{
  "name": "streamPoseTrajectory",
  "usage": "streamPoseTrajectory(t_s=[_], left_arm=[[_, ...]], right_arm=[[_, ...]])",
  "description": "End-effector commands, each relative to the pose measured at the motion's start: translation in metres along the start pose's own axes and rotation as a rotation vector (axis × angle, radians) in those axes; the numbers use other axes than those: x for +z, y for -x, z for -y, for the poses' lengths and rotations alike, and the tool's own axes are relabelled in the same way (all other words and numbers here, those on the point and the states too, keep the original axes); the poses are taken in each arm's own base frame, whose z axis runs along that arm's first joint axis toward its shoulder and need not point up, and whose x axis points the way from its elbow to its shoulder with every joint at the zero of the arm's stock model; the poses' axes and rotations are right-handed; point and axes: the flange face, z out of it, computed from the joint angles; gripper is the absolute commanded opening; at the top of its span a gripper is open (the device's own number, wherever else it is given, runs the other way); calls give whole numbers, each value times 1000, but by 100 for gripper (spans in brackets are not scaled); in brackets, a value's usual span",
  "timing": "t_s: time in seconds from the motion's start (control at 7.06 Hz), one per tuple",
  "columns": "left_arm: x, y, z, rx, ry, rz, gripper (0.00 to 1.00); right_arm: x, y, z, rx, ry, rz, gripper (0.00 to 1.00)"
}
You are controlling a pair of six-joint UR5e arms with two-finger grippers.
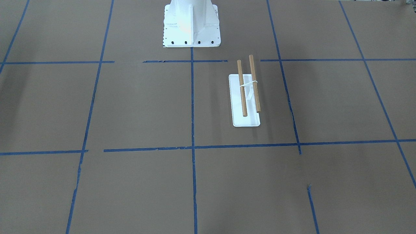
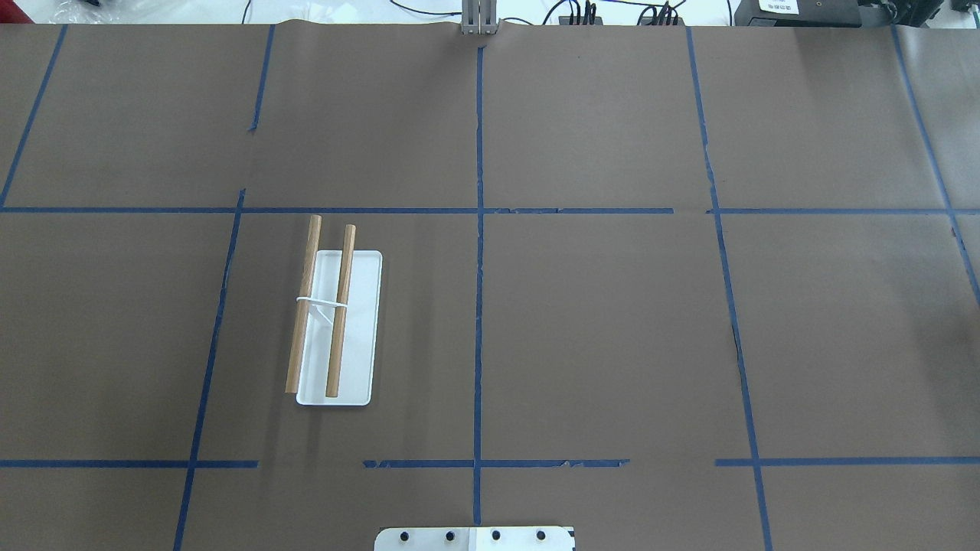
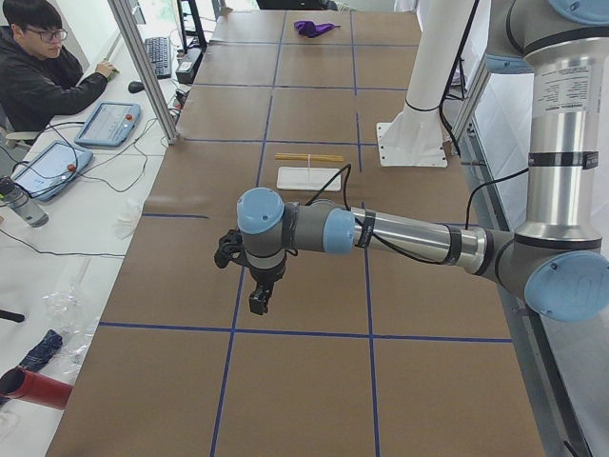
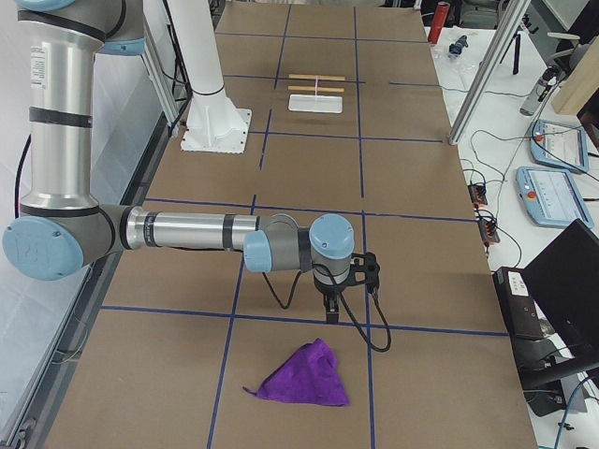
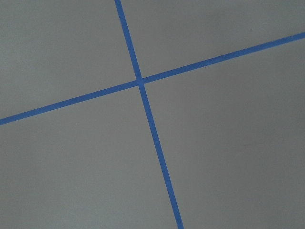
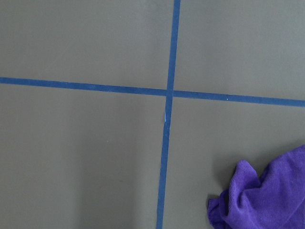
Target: Hang towel on rack
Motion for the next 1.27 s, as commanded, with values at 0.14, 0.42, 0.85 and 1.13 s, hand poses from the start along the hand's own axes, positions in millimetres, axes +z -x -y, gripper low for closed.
streamPoseTrajectory(t_s=[0.14, 0.42, 0.85, 1.13], left_arm=[[-26, -17, 41, 51, -60, 2, 100], [-30, -19, 59, 45, -111, 14, 100], [-33, -22, 62, -42, -121, 9, 100], [-34, -23, 62, -39, -124, 10, 100]], right_arm=[[-4, 35, 12, -132, -49, -53, 100], [33, 8, -12, -302, 40, -181, 100], [93, -47, -30, -451, 133, -213, 87], [132, -51, -38, -499, 168, -227, 70]])
